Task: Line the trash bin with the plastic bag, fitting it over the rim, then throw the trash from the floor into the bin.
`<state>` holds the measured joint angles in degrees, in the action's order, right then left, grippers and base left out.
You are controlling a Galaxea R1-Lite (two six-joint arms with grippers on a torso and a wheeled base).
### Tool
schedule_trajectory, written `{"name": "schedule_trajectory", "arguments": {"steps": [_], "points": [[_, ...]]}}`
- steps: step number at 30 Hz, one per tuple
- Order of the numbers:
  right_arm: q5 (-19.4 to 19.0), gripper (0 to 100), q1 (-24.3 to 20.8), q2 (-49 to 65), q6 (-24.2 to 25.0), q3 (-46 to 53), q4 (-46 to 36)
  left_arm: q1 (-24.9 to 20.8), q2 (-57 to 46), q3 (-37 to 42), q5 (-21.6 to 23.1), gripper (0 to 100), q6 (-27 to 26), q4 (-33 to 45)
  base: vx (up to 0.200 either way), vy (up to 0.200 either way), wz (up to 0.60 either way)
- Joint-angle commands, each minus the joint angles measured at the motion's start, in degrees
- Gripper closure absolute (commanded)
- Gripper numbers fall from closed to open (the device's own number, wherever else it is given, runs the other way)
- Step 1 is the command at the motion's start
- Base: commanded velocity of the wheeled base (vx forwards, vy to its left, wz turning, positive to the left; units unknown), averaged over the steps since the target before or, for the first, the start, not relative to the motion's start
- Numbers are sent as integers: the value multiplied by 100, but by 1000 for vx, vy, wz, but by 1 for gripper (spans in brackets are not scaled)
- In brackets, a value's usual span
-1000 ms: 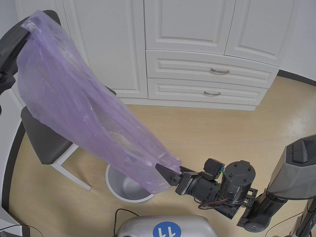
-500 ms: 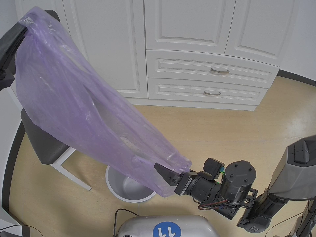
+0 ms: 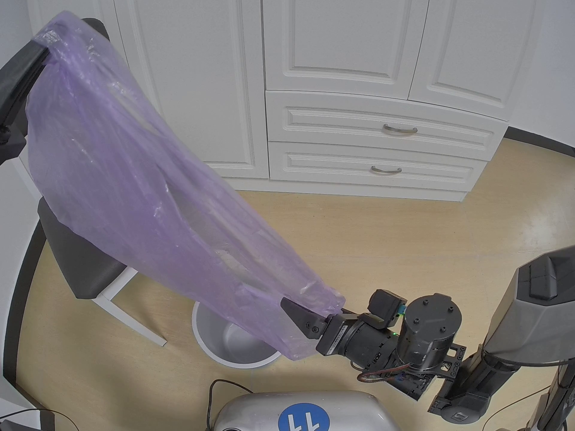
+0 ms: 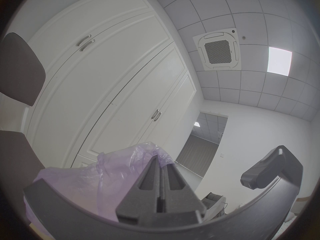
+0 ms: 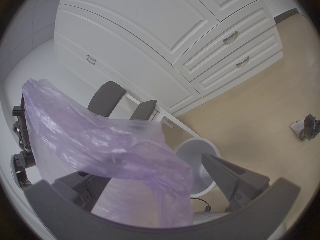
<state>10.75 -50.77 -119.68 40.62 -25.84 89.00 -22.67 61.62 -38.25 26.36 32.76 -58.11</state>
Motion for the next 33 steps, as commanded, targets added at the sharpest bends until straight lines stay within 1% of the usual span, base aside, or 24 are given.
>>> {"name": "schedule_trajectory", "arguments": {"steps": [1, 13, 24, 25, 27, 33], "points": [[23, 0, -3, -161, -10, -17, 100, 0, -10, -15, 1, 100, 3, -16, 0, 0, 0], [41, 0, -20, -232, -10, -70, 100, 0, -1, -7, -8, 100, 3, -95, 0, 0, 0], [67, 0, -29, -197, -107, -79, 100, 9, 8, -7, -8, 100, 3, -95, 0, 0, 0], [111, 100, -29, -197, -124, -79, 100, 9, 8, -7, -8, 100, 3, -95, 0, 0, 0], [173, 100, -38, -205, -133, -87, 100, 9, 16, -7, -8, 100, 3, -95, 0, 0, 0], [173, 100, -47, -214, -168, -114, 100, 0, 43, 2, -8, 100, 3, -95, 0, 0, 0]]}}
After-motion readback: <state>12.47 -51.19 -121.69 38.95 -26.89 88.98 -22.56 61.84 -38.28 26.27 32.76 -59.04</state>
